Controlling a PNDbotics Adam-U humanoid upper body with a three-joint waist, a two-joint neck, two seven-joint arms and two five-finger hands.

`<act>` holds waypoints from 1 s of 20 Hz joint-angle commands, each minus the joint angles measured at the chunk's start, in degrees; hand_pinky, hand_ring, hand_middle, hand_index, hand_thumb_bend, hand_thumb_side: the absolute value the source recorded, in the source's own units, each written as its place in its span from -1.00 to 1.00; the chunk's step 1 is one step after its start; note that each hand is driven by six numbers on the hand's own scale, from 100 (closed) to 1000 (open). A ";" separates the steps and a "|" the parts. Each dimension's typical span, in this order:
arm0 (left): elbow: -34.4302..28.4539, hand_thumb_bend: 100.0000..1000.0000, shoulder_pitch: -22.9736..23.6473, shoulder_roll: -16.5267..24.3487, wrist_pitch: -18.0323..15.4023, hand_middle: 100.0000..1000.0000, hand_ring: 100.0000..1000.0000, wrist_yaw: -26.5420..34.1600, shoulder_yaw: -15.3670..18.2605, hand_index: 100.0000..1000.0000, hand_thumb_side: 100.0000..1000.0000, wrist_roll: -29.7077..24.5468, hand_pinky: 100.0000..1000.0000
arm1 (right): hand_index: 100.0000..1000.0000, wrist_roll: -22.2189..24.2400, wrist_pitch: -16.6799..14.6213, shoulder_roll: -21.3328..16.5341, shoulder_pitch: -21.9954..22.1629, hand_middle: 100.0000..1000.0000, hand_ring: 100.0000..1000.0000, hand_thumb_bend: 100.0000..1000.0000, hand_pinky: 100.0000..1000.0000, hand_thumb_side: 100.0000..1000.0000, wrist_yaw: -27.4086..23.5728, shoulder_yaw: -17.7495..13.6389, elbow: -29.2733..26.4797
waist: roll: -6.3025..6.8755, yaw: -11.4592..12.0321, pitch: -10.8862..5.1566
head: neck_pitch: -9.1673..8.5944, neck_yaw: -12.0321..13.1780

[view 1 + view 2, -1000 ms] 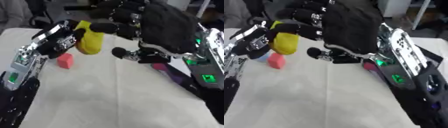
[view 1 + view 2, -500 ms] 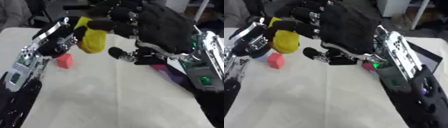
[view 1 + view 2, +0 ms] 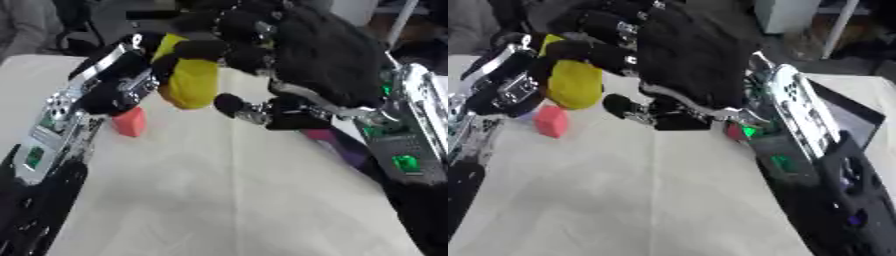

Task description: Pick up the objects with one hand, pass them to the other hand, and then place them into the box on the other side of the table.

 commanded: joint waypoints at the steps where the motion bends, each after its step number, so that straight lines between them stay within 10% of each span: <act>1: -1.23 -1.00 -1.02 0.38 0.48 -0.37 -0.18 0.74 0.02 -0.05 -0.32 -1.13 0.17 | 0.69 -2.03 0.61 -0.31 -1.07 0.70 0.73 -0.62 0.81 -1.00 1.88 -0.86 -0.85 | 0.10 -0.05 -0.51 | -0.80 -0.19; 20: -0.71 -1.00 -0.18 0.21 2.49 -0.36 -0.18 0.94 0.34 -0.05 -0.31 -2.84 0.18 | 0.64 -3.99 1.54 -0.20 0.70 0.66 0.68 -0.73 0.76 -1.00 3.07 1.24 1.37 | 0.10 -0.17 -0.33 | -1.07 -0.29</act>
